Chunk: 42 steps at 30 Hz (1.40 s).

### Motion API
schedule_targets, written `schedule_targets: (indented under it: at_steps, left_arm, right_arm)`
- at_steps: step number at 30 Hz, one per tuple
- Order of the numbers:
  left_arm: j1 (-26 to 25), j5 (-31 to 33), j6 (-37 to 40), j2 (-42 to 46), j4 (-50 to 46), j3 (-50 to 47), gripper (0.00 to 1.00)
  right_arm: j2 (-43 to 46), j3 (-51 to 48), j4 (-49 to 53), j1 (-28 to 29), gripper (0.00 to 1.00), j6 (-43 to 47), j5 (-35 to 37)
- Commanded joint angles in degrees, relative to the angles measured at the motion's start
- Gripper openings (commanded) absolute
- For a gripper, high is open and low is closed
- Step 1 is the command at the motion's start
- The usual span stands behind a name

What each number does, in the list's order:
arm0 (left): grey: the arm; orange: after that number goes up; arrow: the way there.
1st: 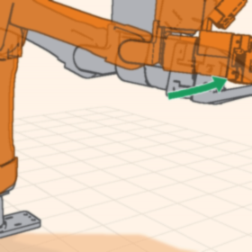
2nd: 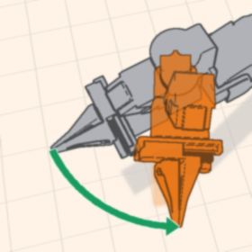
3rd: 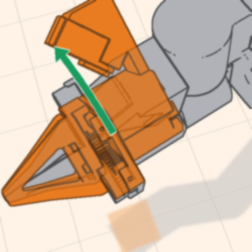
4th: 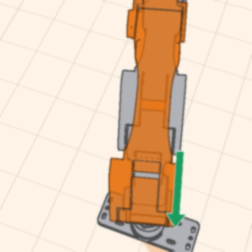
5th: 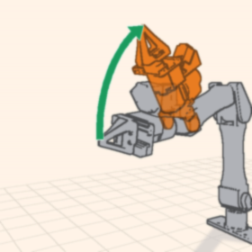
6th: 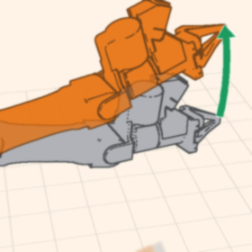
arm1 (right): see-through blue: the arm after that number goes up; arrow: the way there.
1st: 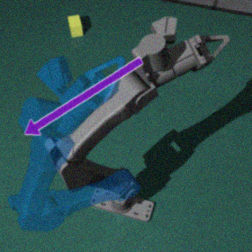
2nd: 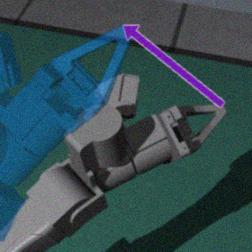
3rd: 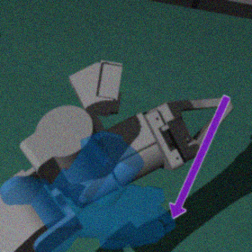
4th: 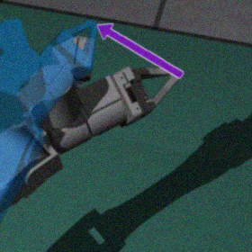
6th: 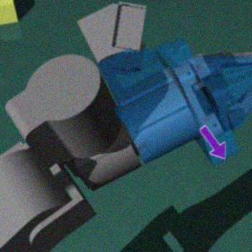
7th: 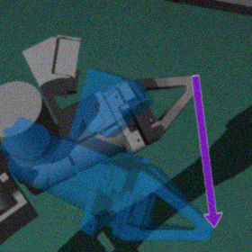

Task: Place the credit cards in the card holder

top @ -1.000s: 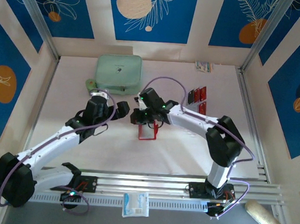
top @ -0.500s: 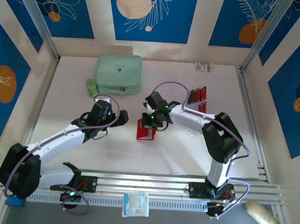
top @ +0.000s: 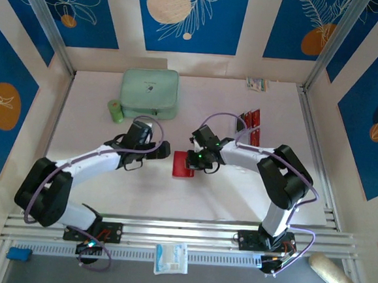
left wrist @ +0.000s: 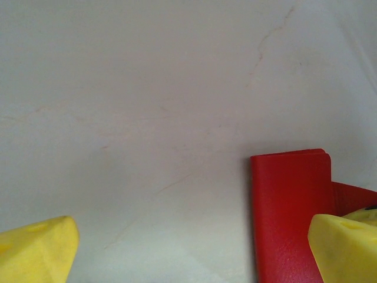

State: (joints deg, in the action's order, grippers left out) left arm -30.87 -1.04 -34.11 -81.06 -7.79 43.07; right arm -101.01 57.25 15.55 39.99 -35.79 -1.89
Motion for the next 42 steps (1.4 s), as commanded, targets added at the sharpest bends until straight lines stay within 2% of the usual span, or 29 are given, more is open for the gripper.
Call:
schedule_targets:
  at_steps: [1,11,21,32,34,38,42]
  left_arm:
    - [-2.0,-0.3,2.9,-2.6,-0.8,3.1,1.0]
    - [-6.3,2.6,6.0,-10.3,-1.5,6.5,1.0]
    - [-9.1,4.6,7.6,-14.9,-0.6,5.9,1.0]
    - [-11.6,11.3,10.0,-17.6,-6.2,7.2,1.0]
    - [-11.9,12.1,10.2,-18.0,-6.8,7.4,1.0]
    - [-12.5,13.4,10.6,-18.8,-7.8,8.0,1.0]
    - [-12.7,14.1,10.9,-19.1,-8.1,8.3,1.0]
  right_arm:
    - [1.2,-1.4,0.1,-0.4,0.0,-1.0,-0.9]
    - [1.3,-2.8,-1.5,-0.7,0.0,-2.2,-1.6]
    - [1.8,-3.1,-2.3,-1.5,0.0,-2.9,-3.3]
    - [12.5,-4.2,1.8,-6.3,0.0,-1.9,-2.9]
    - [12.9,-3.9,3.1,-7.1,0.06,-1.2,-2.3]
    - [12.4,-3.3,4.9,-8.1,0.26,-0.5,-1.6]
    - [10.9,-2.5,5.5,-8.1,0.3,-0.1,-2.1]
